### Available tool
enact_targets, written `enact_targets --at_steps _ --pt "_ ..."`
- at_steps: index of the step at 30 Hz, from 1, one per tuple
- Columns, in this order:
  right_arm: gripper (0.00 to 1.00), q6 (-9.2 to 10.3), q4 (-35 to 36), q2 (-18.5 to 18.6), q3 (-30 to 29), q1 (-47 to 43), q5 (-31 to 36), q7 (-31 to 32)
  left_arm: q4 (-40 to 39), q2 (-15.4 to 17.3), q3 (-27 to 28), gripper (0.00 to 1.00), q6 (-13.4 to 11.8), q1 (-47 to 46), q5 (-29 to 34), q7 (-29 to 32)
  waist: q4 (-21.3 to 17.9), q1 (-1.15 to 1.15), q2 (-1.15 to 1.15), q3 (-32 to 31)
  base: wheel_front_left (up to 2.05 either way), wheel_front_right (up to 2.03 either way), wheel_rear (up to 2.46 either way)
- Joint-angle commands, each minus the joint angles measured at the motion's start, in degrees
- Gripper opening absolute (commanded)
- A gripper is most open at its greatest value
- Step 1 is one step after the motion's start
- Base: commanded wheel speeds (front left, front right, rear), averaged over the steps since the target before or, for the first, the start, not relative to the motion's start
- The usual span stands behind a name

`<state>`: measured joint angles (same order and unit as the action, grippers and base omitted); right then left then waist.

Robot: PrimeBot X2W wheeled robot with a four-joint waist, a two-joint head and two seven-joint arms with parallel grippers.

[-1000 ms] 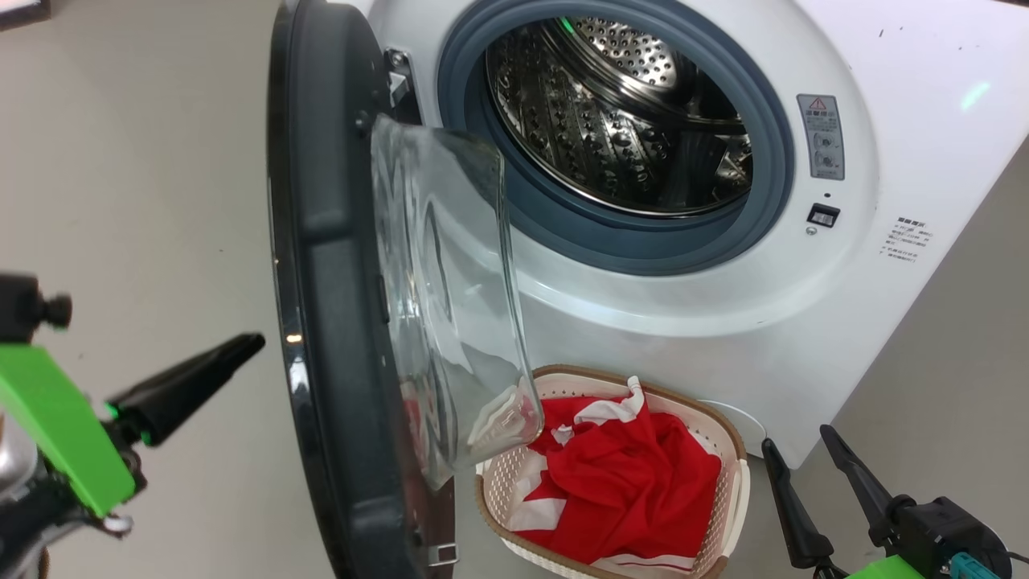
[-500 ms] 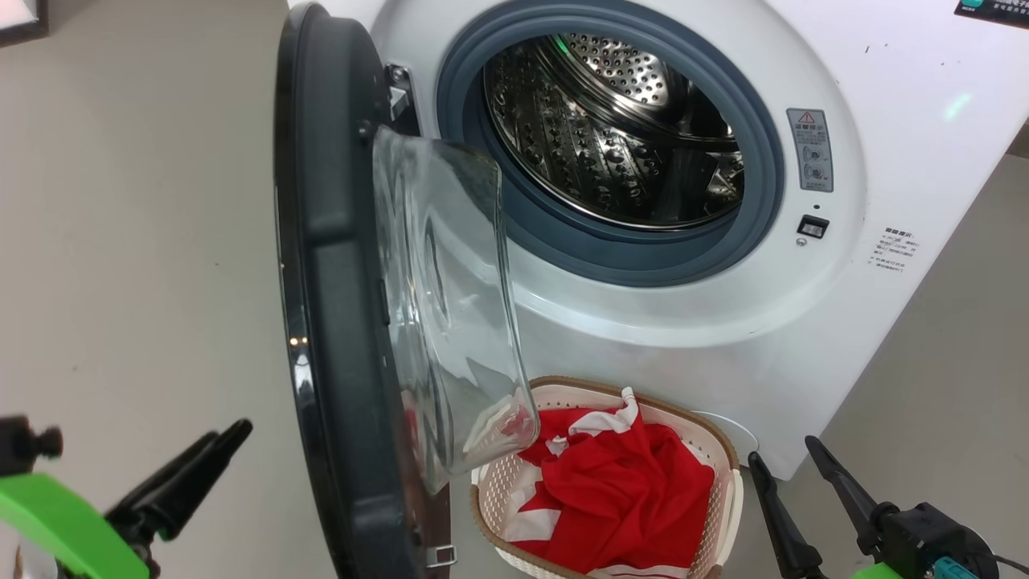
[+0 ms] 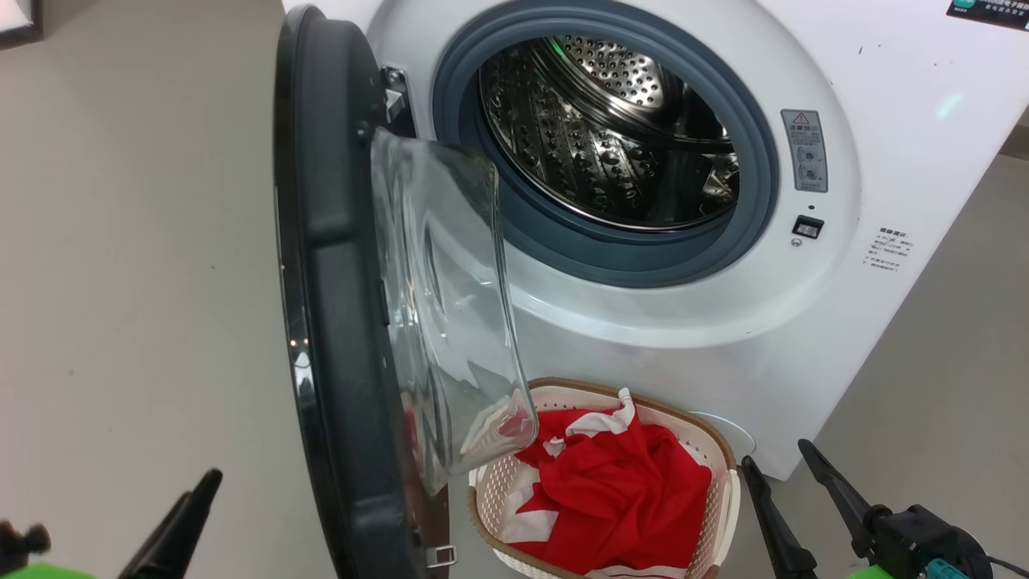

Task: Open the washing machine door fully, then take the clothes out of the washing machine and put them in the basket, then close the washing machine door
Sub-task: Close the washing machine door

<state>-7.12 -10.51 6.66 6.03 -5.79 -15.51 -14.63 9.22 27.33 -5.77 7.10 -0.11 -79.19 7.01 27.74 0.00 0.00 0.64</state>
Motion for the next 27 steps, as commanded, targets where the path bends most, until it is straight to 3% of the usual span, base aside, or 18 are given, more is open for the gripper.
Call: enact_targets --at_steps 1,12,20,27 --pt "1.0 -0.36 1.22 0.8 0.96 1.52 -0.12 -0.37 -0.19 1.23 1.81 1.0 0.38 -0.93 -0.24 -1.85 -0.01 0.0 0.0 0.09 0.0 0.0 0.0" --pt "1.0 -0.36 1.15 0.94 0.66 1.77 0.04 -0.37 4.53 -1.6 -2.35 1.0 0.38 0.65 -1.56 -10.87 0.08 0.0 0.0 0.81 0.0 0.0 0.0" --pt "1.0 -0.36 1.14 0.76 0.15 1.87 0.13 -0.37 9.03 -2.53 -6.25 1.0 0.38 0.04 4.32 -20.31 -0.02 0.0 0.0 0.8 0.0 0.0 0.0" --pt "1.0 -0.36 0.98 0.56 0.13 1.46 0.1 -0.37 11.96 -3.74 -5.92 1.0 0.38 -0.2 11.36 -21.95 -0.05 0.0 0.0 0.24 0.0 0.0 0.0"
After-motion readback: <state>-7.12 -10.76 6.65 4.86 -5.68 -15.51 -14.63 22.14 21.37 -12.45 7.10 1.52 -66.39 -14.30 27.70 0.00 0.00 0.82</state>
